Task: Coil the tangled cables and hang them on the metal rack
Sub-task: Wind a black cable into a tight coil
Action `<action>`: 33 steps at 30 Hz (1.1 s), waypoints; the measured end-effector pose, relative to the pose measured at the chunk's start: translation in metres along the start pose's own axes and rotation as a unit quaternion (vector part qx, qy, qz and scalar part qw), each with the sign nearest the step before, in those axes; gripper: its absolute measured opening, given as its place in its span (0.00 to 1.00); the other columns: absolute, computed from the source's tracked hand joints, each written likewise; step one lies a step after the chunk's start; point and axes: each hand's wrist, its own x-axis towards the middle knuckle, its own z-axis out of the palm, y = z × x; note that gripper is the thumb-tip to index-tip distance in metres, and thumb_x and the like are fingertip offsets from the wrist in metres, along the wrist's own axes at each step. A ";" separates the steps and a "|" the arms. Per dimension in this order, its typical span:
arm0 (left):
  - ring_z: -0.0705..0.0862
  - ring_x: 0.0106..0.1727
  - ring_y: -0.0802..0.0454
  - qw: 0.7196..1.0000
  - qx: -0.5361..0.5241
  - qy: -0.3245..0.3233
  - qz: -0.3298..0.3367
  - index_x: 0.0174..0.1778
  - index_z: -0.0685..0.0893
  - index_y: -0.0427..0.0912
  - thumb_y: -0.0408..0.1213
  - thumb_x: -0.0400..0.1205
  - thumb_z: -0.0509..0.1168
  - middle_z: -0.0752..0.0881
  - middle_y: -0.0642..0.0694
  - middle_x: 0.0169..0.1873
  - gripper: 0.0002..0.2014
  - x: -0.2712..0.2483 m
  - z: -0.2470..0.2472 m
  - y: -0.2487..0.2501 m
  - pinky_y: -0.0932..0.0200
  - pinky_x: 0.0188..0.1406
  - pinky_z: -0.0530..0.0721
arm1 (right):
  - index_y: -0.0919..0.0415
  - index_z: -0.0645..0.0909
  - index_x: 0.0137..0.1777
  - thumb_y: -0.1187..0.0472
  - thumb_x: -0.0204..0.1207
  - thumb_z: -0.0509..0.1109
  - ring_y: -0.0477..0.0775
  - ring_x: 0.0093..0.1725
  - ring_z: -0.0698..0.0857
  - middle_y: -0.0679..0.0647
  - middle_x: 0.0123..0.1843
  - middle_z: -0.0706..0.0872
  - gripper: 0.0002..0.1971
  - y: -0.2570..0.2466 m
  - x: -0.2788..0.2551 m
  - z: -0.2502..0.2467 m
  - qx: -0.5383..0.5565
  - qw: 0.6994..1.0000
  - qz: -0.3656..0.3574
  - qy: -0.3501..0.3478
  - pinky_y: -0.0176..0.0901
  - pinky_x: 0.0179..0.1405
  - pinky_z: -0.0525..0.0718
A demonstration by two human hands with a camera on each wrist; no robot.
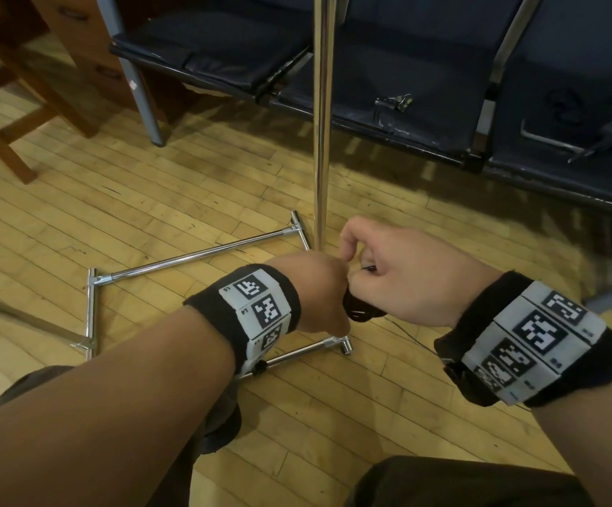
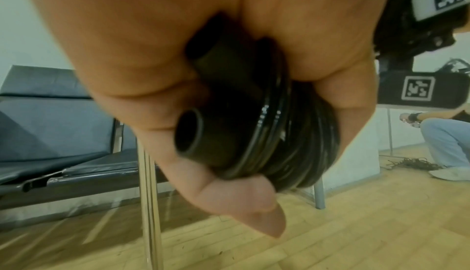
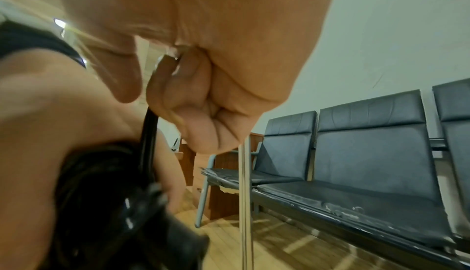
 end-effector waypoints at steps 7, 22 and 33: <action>0.85 0.35 0.53 0.996 -0.065 0.007 -0.054 0.39 0.79 0.48 0.43 0.83 0.71 0.88 0.48 0.37 0.10 0.009 -0.006 -0.013 0.56 0.37 0.85 | 0.39 0.69 0.53 0.53 0.88 0.57 0.32 0.30 0.80 0.44 0.27 0.80 0.05 -0.012 -0.008 -0.004 -0.023 0.998 -0.037 0.054 0.35 0.24 0.68; 0.90 0.41 0.43 0.731 -0.681 0.039 0.021 0.68 0.84 0.39 0.32 0.83 0.76 0.91 0.37 0.48 0.17 -0.004 -0.023 -0.059 0.56 0.33 0.89 | 0.50 0.83 0.58 0.59 0.88 0.67 0.45 0.34 0.85 0.45 0.36 0.89 0.05 0.032 0.006 -0.005 0.255 0.963 0.073 0.049 0.51 0.46 0.87; 0.90 0.38 0.41 0.723 -0.675 0.122 0.080 0.61 0.88 0.40 0.52 0.88 0.70 0.93 0.39 0.44 0.17 -0.005 -0.025 -0.049 0.53 0.29 0.87 | 0.69 0.87 0.59 0.62 0.89 0.62 0.57 0.32 0.84 0.61 0.36 0.88 0.13 0.052 0.012 -0.003 0.514 0.853 0.093 0.001 0.48 0.35 0.80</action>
